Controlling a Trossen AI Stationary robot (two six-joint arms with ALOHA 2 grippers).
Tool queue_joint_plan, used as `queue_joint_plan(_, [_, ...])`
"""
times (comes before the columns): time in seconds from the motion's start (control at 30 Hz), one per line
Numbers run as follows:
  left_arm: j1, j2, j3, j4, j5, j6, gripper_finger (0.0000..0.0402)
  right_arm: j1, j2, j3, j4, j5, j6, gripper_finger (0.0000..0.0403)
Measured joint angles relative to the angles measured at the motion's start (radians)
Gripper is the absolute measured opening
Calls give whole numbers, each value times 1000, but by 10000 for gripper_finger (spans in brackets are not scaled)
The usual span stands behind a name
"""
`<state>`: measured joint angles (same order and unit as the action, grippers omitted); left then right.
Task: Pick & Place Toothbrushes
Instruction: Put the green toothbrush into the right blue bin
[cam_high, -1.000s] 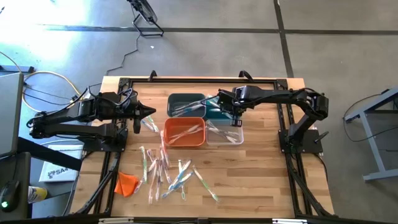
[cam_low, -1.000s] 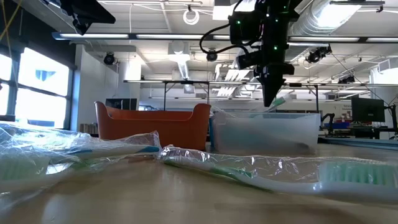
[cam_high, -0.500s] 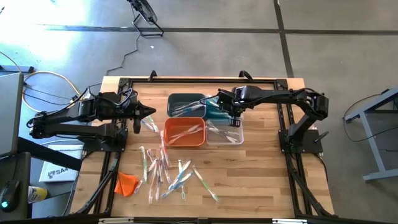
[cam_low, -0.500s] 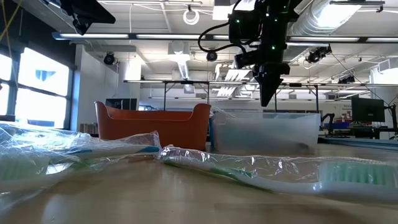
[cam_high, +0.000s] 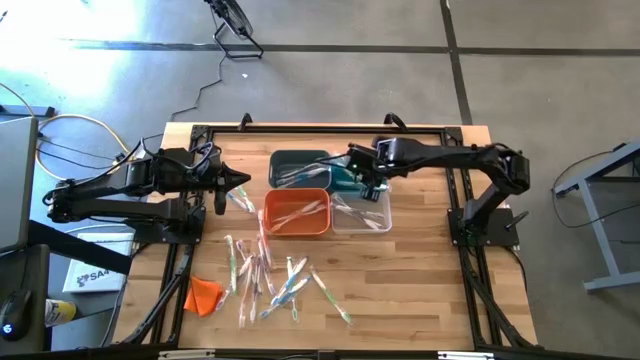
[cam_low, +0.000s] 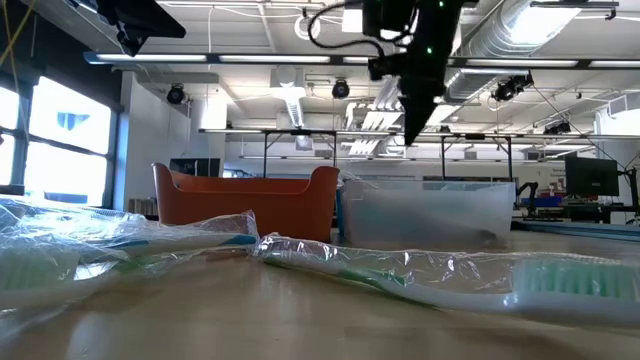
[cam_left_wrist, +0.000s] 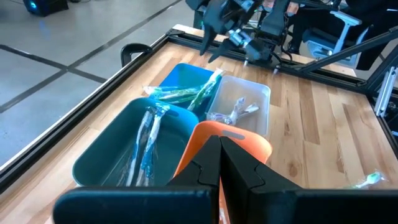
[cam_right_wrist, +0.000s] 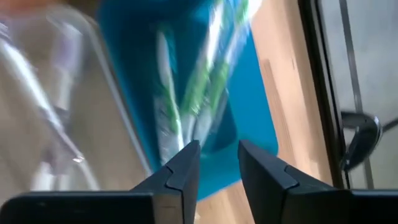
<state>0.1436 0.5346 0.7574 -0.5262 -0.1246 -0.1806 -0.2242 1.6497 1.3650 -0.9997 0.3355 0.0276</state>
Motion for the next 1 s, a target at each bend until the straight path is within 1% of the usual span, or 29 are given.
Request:
queue_joint_plan(0.2, [0,0,0,-4,2,0,0,85,0,92,6,1,14,84])
queue_joint_plan(0.33, [0,0,0,-16,2,0,0,142,0,134,51,0,92,79])
queue_joint_plan(0.4, [0,0,0,-20,2,-6,0,167,0,138,105,1,130,78])
queue_joint_plan(0.53, [0,0,0,-14,2,-20,0,207,0,137,253,0,163,78])
queue_joint_plan(0.63, [0,15,0,21,-2,-36,0,227,0,137,408,0,170,78])
queue_joint_plan(0.83, [0,40,1,124,-48,-35,0,246,0,137,744,3,318,78])
queue_joint_plan(0.93, [0,61,1,170,-94,-29,0,255,7,138,856,3,365,78])
queue_joint_plan(1.0, [0,81,1,191,-117,-27,0,261,9,138,866,-6,365,78])
